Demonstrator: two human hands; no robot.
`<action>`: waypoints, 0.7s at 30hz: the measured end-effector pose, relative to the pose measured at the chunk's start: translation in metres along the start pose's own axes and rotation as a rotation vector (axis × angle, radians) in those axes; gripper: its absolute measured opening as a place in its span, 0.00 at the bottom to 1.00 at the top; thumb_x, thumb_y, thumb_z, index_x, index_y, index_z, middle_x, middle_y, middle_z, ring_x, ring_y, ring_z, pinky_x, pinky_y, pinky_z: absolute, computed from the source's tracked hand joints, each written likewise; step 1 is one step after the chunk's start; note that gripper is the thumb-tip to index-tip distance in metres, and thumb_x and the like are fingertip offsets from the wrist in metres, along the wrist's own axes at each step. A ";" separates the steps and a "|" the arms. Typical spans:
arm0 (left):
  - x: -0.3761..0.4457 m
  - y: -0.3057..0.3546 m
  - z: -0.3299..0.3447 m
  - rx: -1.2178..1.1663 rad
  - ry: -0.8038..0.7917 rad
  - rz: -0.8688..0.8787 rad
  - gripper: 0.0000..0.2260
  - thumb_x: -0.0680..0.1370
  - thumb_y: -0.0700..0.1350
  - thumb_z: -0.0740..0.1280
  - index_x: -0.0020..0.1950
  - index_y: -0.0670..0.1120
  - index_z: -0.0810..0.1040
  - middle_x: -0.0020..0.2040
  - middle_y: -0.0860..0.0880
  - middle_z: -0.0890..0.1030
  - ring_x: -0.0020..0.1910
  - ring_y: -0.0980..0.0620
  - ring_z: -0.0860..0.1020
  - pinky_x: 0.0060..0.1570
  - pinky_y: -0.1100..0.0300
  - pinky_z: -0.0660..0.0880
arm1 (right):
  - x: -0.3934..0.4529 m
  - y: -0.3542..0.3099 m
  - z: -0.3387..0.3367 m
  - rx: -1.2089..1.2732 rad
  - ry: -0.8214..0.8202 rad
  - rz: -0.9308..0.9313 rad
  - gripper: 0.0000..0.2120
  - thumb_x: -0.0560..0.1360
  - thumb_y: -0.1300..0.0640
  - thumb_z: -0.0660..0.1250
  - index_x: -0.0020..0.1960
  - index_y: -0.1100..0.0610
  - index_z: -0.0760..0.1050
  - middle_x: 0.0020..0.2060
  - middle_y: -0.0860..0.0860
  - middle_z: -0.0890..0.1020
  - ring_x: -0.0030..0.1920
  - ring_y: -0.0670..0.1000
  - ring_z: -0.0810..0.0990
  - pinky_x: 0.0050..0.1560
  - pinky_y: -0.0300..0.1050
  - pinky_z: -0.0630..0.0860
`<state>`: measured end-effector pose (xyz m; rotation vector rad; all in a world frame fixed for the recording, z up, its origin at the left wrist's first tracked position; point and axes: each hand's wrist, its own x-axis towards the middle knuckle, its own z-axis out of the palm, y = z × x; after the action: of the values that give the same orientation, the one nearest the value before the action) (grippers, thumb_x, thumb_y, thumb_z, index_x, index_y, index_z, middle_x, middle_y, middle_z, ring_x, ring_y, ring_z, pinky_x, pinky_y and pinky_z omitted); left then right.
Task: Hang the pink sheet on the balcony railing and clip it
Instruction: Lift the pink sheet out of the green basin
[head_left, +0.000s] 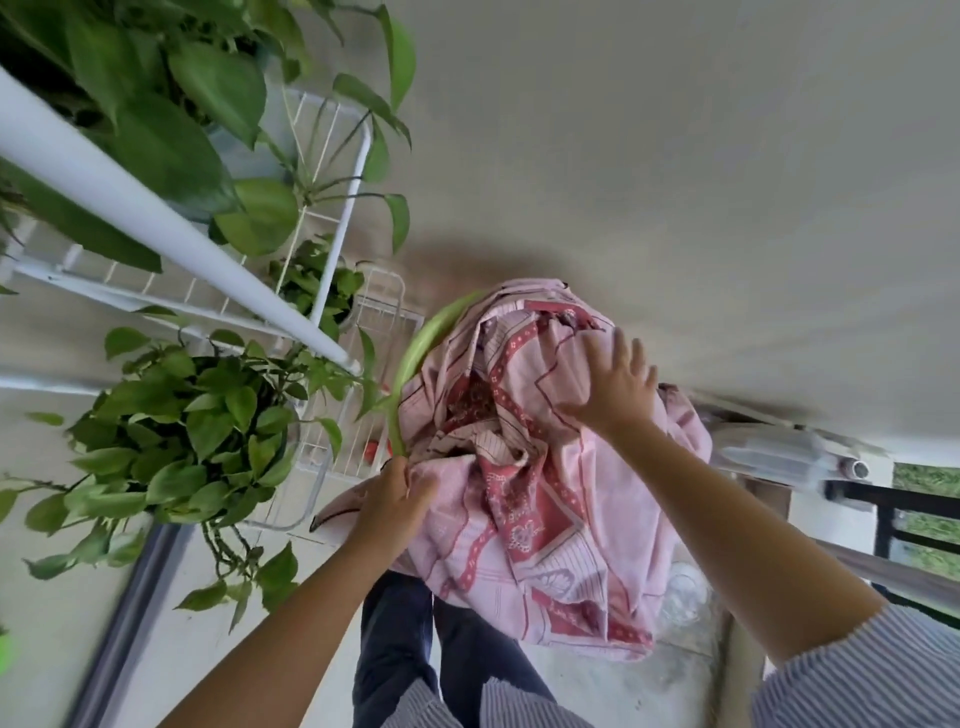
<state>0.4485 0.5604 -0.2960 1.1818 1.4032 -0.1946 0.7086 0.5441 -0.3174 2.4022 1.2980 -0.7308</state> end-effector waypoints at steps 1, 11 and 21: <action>0.006 -0.001 0.005 0.060 -0.016 -0.006 0.28 0.72 0.57 0.65 0.65 0.44 0.62 0.57 0.44 0.72 0.57 0.43 0.74 0.55 0.49 0.72 | 0.010 0.003 0.001 0.080 -0.054 0.112 0.49 0.67 0.40 0.69 0.73 0.48 0.39 0.74 0.59 0.43 0.73 0.64 0.49 0.70 0.62 0.56; 0.051 0.030 0.066 0.395 0.040 0.043 0.15 0.77 0.46 0.62 0.64 0.45 0.72 0.60 0.43 0.79 0.58 0.44 0.76 0.58 0.53 0.73 | 0.019 0.009 0.019 0.315 0.020 0.101 0.10 0.72 0.59 0.62 0.51 0.59 0.76 0.51 0.62 0.80 0.52 0.62 0.78 0.46 0.47 0.73; -0.060 0.125 0.029 0.283 0.437 0.710 0.16 0.75 0.37 0.65 0.60 0.33 0.70 0.56 0.34 0.76 0.55 0.37 0.76 0.49 0.49 0.72 | -0.119 0.012 -0.093 0.375 0.786 -0.172 0.10 0.63 0.57 0.56 0.24 0.58 0.66 0.16 0.55 0.72 0.17 0.57 0.71 0.34 0.38 0.60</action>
<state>0.5425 0.5666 -0.1895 1.9708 1.2511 0.3997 0.6910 0.5023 -0.1728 3.0696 1.7892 -0.0240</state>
